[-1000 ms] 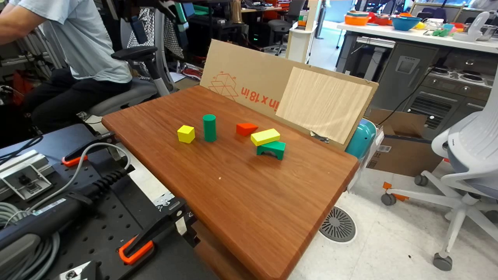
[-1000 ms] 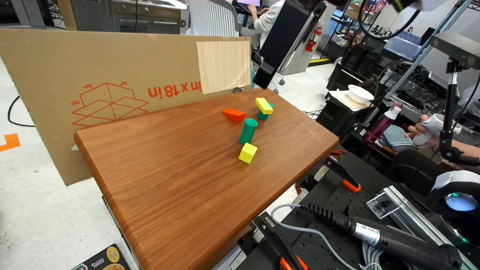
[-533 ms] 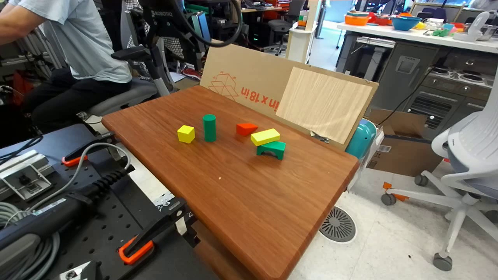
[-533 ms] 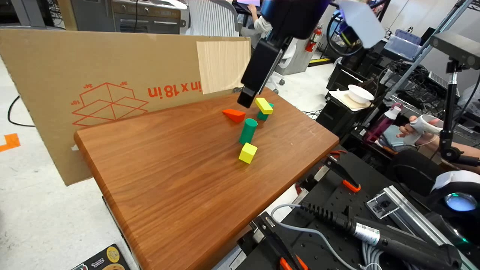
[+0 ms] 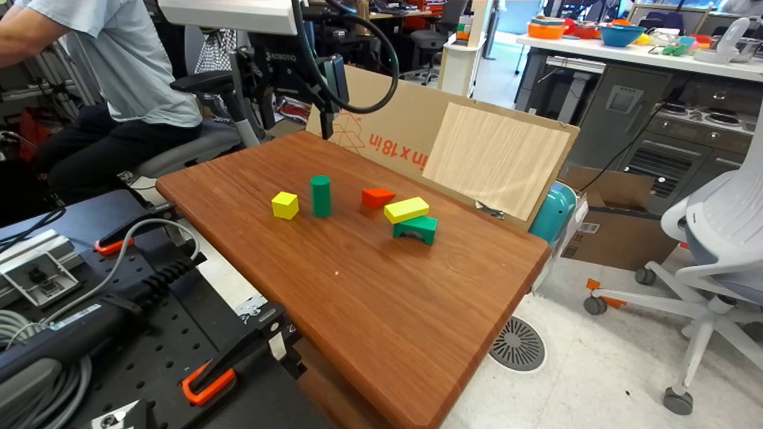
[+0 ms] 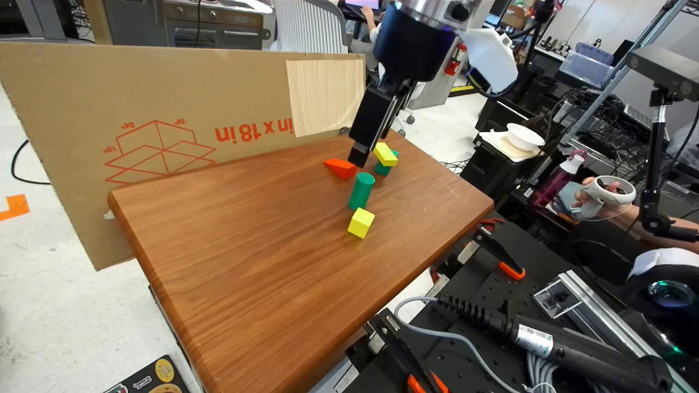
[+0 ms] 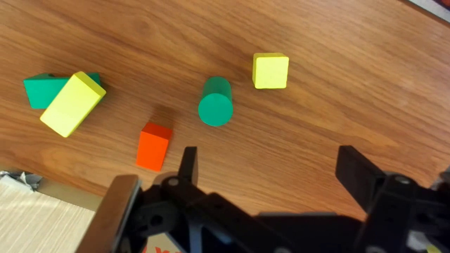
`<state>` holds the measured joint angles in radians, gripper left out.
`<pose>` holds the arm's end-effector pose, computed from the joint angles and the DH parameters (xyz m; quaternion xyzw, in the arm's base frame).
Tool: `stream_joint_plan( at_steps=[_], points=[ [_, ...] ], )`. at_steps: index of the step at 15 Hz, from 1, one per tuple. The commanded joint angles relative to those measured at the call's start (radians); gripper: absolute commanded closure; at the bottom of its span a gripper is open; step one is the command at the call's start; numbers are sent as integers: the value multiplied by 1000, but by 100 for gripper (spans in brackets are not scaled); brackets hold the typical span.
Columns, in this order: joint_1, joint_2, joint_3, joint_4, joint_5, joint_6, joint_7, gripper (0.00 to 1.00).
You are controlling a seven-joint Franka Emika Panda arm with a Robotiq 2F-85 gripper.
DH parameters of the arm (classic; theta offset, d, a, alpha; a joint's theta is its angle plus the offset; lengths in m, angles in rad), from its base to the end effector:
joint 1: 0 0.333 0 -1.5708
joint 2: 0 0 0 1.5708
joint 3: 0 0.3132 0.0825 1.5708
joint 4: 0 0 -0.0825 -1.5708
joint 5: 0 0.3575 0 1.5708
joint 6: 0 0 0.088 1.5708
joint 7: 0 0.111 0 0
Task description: Move the cylindrical green block to the right side of the desk
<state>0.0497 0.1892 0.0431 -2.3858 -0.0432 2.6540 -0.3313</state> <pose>0.4956 0.0474 0.2641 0.9728 0.2280 0.0385 0.0115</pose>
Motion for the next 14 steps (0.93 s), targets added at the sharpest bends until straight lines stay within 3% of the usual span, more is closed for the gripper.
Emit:
stream_joint_plan(
  at_steps=[1, 14],
  points=[
    [-8, 50, -18, 35, -56, -41, 85, 0],
    [-11, 112, -51, 79, -76, -164, 233, 0]
  ],
)
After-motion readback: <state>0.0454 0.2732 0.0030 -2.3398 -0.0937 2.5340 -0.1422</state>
